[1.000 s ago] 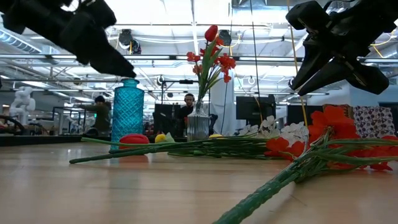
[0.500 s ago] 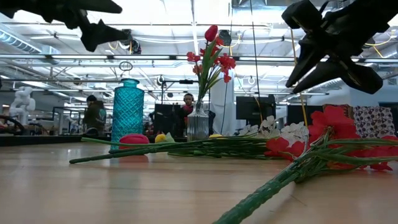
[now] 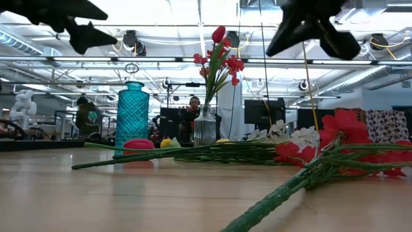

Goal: Sort flowers into vase by color
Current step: Put the orange flowers into the transparent vase

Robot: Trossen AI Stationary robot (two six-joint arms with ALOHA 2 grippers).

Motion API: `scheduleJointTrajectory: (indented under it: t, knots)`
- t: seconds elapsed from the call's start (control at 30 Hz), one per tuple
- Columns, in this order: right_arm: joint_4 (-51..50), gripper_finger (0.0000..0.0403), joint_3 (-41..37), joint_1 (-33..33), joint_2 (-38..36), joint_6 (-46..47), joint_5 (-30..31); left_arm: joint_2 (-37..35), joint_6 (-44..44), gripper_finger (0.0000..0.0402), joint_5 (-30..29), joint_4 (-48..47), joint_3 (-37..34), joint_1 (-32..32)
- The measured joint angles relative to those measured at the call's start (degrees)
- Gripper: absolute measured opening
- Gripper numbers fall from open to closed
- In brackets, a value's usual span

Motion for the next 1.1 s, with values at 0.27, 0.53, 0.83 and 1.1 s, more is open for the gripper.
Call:
scheduleJointTrajectory:
  t: [0.27, 0.53, 0.83, 1.1]
  knots:
    - [-34.13, 0.0001, 27.61, -0.04, 15.94, 13.12, -11.89, -7.43, 1.97, 0.0327, 0.02, -4.93, -0.02, 0.01]
    - [-43.09, 0.0001, 41.34, 1.71, 27.15, 24.17, -18.11, -11.57, 1.76, 0.0327, 0.02, -11.99, -0.02, 0.01]
    - [-42.71, 0.0008, 41.78, 5.15, 34.42, 39.42, -34.10, -11.77, 1.35, 0.0327, 0.49, -15.25, -0.04, 0.03]
    - [-34.58, 0.0045, 41.78, 6.92, 38.98, 43.93, -35.81, -11.76, 1.37, 0.0327, 1.42, -15.25, -0.04, 0.03]
